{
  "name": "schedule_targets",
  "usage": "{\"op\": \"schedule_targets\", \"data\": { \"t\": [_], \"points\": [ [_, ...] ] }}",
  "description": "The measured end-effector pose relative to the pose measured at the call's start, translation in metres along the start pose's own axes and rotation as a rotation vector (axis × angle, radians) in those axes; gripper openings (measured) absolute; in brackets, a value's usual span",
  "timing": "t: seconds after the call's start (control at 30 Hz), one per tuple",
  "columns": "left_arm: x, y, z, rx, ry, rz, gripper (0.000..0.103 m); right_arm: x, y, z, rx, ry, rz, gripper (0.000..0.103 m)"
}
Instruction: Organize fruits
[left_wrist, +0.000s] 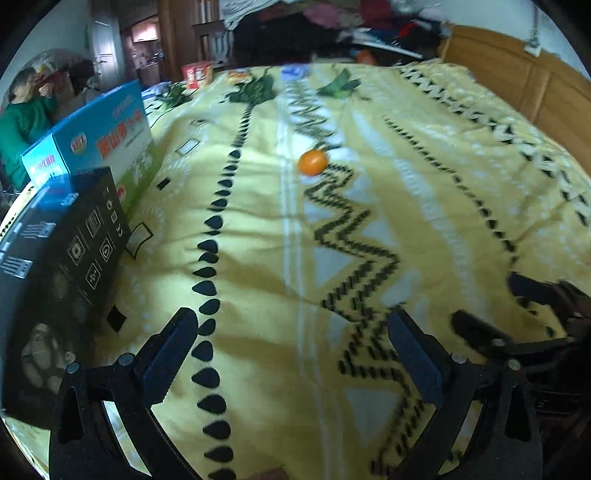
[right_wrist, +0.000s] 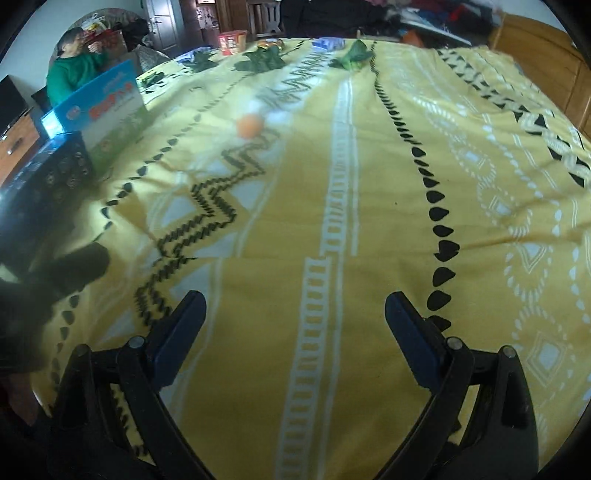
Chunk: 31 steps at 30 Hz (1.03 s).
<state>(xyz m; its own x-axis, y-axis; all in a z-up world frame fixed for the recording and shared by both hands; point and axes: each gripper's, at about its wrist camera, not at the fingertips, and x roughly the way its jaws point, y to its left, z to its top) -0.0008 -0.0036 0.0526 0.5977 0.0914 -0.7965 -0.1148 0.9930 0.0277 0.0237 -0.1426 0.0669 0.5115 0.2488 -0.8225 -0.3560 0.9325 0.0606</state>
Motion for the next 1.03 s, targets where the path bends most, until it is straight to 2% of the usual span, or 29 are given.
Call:
{"op": "schedule_targets", "data": {
  "t": [0.13, 0.2, 0.33, 0.67, 1.03],
  "points": [
    [0.035, -0.001, -0.008, 0.018, 0.044, 0.085, 0.103, 0.019, -0.016, -0.007, 0.063, 0.036, -0.066, 0.098],
    [0.052, 0.005, -0.015, 0.006, 0.093, 0.072, 0.103, 0.027, -0.025, -0.014, 0.113, 0.056, -0.061, 0.103],
    [0.053, 0.016, -0.021, -0.05, 0.073, 0.017, 0.103, 0.022, -0.023, -0.017, 0.093, 0.044, -0.074, 0.103],
    [0.06, 0.014, -0.021, -0.054, 0.042, 0.014, 0.103, 0.023, -0.024, -0.024, 0.082, -0.014, -0.084, 0.103],
    [0.062, 0.015, -0.02, -0.055, 0.038, 0.012, 0.103, 0.024, -0.022, -0.019, 0.078, -0.024, -0.089, 0.103]
  ]
}}
